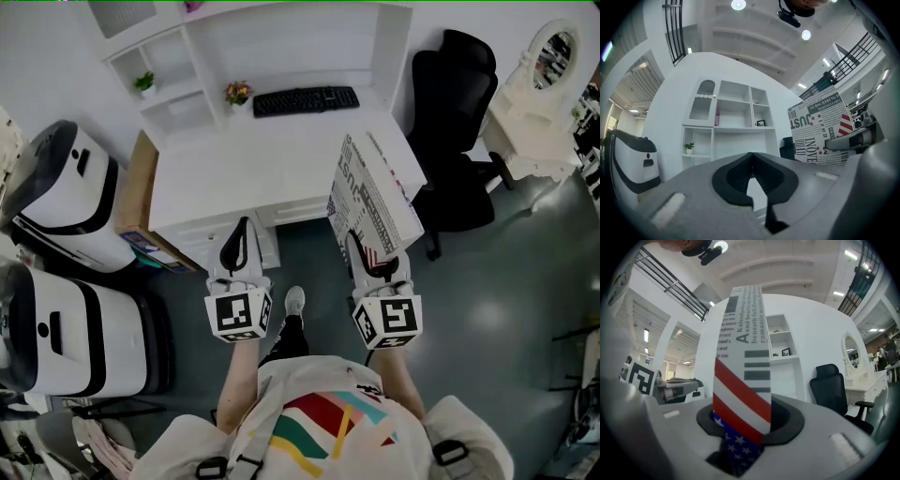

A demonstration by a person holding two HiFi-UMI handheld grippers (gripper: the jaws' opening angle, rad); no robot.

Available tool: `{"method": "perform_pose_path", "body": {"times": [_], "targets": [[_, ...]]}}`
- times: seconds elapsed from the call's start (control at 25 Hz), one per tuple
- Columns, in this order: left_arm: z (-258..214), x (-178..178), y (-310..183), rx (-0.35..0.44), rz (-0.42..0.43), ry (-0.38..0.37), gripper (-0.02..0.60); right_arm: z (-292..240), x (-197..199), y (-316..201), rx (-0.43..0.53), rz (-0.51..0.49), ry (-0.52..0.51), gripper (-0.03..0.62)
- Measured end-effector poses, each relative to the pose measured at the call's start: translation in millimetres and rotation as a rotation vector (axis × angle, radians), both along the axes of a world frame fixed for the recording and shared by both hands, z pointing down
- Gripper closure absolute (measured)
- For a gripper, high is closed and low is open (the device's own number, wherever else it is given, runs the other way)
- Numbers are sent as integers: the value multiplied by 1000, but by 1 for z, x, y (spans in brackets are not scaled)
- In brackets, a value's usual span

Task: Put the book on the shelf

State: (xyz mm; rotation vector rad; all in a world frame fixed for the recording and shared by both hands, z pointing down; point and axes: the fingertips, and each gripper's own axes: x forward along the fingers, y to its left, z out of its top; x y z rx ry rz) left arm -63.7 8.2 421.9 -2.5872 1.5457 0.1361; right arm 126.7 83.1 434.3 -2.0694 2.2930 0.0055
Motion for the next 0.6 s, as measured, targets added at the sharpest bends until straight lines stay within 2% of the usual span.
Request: {"method": "perform_pose_path", "body": {"times": [0.6], "targets": [[-28, -6, -196, 15, 30, 17, 581, -22, -21, -212, -8, -9, 40, 438]]}}
